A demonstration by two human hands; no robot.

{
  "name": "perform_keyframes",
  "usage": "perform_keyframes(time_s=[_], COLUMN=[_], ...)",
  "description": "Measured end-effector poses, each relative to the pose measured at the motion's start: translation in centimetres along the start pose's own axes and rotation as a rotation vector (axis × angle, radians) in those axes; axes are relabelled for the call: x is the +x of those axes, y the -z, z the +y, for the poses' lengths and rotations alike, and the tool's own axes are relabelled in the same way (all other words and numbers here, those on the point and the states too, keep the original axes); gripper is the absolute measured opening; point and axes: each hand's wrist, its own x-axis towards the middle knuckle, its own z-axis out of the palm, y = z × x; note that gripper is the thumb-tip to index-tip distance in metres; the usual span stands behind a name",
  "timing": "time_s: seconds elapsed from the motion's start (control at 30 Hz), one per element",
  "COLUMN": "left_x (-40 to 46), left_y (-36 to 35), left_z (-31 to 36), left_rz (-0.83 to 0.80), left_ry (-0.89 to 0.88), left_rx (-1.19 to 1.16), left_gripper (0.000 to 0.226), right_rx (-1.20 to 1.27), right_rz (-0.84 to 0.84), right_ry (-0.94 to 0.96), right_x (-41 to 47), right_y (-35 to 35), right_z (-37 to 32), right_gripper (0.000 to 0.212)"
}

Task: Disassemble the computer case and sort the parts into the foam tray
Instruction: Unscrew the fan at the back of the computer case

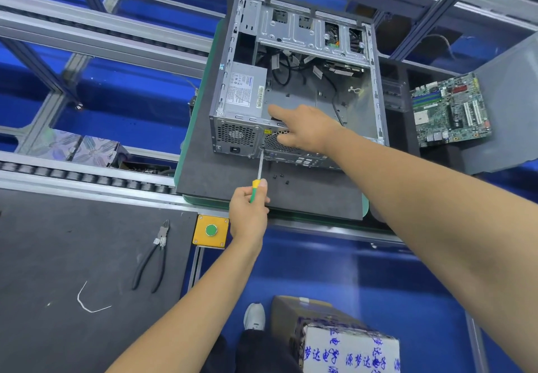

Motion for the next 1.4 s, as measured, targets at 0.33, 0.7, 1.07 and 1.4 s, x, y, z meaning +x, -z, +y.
perform_keyframes(time_s=[0.33, 0.7, 1.07, 1.4], left_x=[1.1, 0.5, 1.6, 1.6], left_y=[2.5, 1.2, 2.3, 1.9], left_z=[0.6, 0.9, 0.8, 0.5], left_rz=[-0.446, -0.123, -0.217, -0.150], left_ry=[0.412, 0.156, 0.313, 0.037], left_rx=[-0.583, -0.079, -0.386, -0.228], left_gripper=[0.036, 0.044, 0.047, 0.035], right_rx=[-0.019, -0.009, -0.015, -0.014], right_rz=[-0.006, -0.035, -0.036, -0.022], right_ry=[0.021, 0.014, 0.020, 0.012], right_x=[0.2, 0.0, 0.0, 0.2], right_y=[0.0, 0.5, 0.4, 0.2], right_z=[0.2, -0.2, -0.2, 0.0], right_gripper=[0.042, 0.051, 0.044, 0.050])
